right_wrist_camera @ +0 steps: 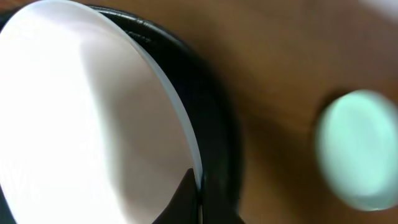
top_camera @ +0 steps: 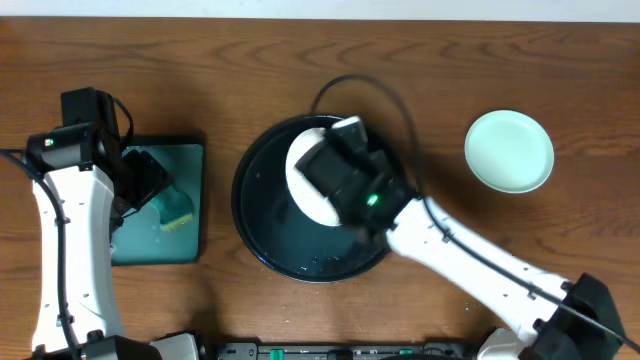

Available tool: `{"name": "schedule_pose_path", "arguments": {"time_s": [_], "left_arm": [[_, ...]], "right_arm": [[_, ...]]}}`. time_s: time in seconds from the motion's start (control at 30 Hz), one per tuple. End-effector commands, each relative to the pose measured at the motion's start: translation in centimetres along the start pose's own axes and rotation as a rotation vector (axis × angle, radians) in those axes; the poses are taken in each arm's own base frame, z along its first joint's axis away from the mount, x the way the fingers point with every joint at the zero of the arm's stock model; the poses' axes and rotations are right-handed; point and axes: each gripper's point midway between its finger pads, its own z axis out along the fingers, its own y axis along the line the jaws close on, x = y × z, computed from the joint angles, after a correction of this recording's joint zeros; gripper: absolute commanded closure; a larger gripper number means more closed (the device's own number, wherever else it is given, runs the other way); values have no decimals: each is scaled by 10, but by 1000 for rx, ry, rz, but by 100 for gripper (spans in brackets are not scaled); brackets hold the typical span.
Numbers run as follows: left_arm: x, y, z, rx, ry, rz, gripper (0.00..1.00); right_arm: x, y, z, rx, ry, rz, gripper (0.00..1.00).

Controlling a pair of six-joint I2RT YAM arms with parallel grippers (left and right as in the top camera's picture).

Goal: Clean dirty plates on tray and stack at the side
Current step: 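Carry the white plate right and lower it onto the green plates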

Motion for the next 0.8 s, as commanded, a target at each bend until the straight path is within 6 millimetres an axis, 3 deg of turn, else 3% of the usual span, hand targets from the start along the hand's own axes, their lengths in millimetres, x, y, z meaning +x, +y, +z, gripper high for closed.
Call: {"name": "schedule_pose_path", "arguments": {"time_s": [0.0,0.1,0.2,0.53,0.63,0.77], "left_arm": [[1,1,1,1,9,-20,19],[1,1,1,0,9,-20,19],[1,1,1,0,9,-20,19],[1,1,1,1,9,-20,19],[1,1,1,0,9,-20,19],[1,1,1,1,9,-20,19]], "right_arm": [[-7,14,1,-234,90,220,99],[-17,9,9,-346,126,330,99],[-23,-15,22,-365,164,481,99],[-8,-155,64,-229,229,852,99],[4,-198,70,-205,243,973,99],[38,-259,75,-81,266,1176,99]]}}
